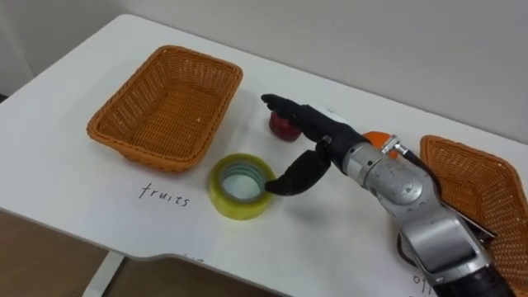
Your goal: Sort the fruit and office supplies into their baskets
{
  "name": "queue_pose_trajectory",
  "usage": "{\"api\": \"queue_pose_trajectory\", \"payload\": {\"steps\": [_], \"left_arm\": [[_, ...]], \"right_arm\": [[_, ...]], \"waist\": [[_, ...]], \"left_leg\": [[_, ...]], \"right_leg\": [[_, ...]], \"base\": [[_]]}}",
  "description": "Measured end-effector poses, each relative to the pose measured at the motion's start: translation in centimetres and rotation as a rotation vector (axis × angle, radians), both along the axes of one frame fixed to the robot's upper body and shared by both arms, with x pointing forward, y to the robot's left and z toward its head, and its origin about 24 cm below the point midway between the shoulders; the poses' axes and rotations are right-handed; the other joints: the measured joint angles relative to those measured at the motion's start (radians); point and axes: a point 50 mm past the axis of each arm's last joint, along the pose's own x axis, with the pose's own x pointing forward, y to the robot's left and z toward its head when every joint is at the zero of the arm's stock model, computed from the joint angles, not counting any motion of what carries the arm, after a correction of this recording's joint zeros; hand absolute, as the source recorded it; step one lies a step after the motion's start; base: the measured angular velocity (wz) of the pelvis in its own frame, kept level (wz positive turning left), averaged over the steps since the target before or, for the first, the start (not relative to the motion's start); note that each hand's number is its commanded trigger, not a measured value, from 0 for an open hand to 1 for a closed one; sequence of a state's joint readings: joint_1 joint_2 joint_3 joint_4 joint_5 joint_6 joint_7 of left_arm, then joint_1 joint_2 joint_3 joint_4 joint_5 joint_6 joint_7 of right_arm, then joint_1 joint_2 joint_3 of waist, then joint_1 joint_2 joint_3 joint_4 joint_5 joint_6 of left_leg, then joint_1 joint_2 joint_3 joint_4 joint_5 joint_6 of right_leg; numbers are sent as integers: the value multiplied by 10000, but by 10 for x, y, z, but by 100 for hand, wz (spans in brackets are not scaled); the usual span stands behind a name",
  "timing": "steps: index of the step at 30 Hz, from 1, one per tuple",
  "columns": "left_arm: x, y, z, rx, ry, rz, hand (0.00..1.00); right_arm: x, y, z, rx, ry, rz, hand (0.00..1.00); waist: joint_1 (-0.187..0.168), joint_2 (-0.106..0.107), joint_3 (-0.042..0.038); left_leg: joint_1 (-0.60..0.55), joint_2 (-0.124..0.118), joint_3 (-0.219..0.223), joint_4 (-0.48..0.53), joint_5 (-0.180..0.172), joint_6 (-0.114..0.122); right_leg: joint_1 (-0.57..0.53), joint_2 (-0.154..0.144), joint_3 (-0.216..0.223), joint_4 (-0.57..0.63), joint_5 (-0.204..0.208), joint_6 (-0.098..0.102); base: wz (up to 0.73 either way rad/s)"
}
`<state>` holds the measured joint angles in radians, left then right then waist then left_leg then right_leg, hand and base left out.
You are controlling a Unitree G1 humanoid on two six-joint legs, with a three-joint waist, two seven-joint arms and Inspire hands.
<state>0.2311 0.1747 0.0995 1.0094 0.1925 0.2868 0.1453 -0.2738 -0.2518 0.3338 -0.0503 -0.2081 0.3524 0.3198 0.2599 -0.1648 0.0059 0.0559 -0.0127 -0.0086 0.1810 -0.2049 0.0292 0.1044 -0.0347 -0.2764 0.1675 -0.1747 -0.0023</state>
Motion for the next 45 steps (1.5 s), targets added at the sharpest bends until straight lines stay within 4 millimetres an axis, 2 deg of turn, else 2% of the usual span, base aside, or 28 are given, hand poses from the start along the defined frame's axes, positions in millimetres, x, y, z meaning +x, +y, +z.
{"api": "queue_pose_trajectory", "payload": {"steps": [11,13,15,29,35,45], "left_arm": [[-1,1,1,205,118,32,0],[-1,3,1,245,122,71,0],[-2,3,1,250,140,119,0],[-3,5,2,302,211,230,0],[-3,5,2,353,247,75,0],[-3,5,2,348,270,87,0]], "right_arm": [[3,-7,-16,-215,764,-508,0],[6,-9,-19,-335,901,-675,0],[8,-11,-20,-381,931,-822,0],[16,-10,-7,-374,283,-1081,0],[16,-10,-7,-374,248,-1129,0],[17,-9,-6,-357,220,-1117,0]], "waist": [[266,-25,18],[293,-43,59],[355,-44,60],[476,-34,66],[474,22,102],[478,83,76]], "left_leg": [[-20,2,7,4,-1,-2],[-50,3,4,5,-1,-2],[-100,3,4,21,-1,-3],[-177,-11,-107,60,-1,-5],[-182,-8,-102,61,-1,-5],[-177,-4,-92,68,1,-8]], "right_leg": [[-19,4,-17,1,0,0],[-33,5,-14,0,0,0],[-77,3,-9,0,0,0],[-73,3,-196,1,0,0],[-73,0,-198,0,0,0],[-71,-1,-198,0,0,0]], "base": [[0],[0],[0],[3],[0],[0]]}}
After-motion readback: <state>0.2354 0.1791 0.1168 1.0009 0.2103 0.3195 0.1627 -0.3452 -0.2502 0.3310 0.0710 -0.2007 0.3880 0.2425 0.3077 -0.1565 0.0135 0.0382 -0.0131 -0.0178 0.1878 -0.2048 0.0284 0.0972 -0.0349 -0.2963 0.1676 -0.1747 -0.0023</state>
